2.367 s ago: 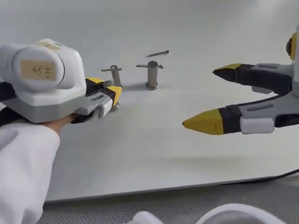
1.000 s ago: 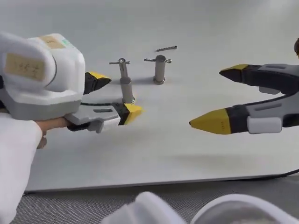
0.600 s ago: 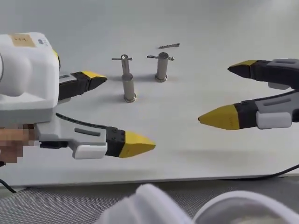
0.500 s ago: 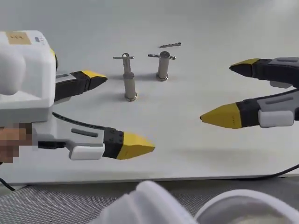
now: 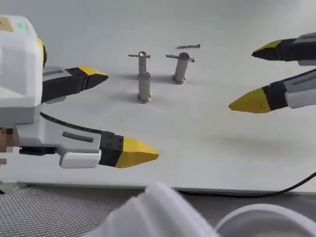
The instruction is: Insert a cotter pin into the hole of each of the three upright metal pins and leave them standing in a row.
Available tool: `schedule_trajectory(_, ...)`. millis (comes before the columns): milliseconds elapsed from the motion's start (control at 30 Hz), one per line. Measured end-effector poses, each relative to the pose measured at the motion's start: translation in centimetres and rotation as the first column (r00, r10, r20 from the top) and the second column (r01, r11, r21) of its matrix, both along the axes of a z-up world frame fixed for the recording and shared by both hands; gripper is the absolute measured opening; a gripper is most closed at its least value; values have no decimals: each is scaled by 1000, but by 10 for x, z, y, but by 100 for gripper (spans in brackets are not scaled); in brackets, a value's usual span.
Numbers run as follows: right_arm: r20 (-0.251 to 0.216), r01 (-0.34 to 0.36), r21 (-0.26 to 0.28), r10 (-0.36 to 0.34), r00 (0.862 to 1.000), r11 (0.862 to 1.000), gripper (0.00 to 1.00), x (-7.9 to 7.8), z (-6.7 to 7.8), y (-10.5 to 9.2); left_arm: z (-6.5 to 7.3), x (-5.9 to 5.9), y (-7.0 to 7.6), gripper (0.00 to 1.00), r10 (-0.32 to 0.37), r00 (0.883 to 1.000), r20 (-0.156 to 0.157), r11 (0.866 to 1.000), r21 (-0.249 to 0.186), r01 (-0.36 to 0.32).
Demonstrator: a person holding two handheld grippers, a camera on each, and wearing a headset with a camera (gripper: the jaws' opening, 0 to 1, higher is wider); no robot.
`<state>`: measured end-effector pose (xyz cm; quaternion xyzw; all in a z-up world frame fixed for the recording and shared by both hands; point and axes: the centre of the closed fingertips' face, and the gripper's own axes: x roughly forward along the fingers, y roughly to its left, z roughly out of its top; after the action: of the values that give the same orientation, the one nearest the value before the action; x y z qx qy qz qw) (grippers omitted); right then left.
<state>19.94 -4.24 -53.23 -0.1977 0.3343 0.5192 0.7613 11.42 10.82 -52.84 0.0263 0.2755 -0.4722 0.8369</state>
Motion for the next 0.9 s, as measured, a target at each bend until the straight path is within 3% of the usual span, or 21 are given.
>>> schedule_trajectory(100,41,-60,-102,64,997,993,77,19,-1,-6,0,-1,4,99,20,1000,-6,1000,-4,-20)
schedule_trajectory(333,41,-104,-126,110,993,987,51,50,-2,9,3,-2,14,99,77,997,-5,997,-11,-77)
schedule_trajectory(467,38,-157,-185,167,985,970,44,66,-11,18,11,-3,16,99,111,994,-12,993,-48,-111)
schedule_trajectory(600,53,-196,-206,211,976,959,31,81,-18,29,12,-8,14,99,107,994,-20,993,-50,-108)
schedule_trajectory(733,53,-231,-228,249,967,946,19,96,-27,40,10,-8,14,99,117,993,-3,993,-32,-117)
schedule_trajectory(767,50,-264,-273,288,956,925,19,99,-31,37,10,-8,15,99,121,993,-3,992,-31,-122)
schedule_trajectory(833,89,-285,-346,333,939,894,18,113,-36,36,9,-8,15,99,129,992,-12,991,-37,-129)
schedule_trajectory(900,67,-288,-342,328,942,895,18,117,-43,41,9,-8,16,99,136,991,-15,990,-40,-136)
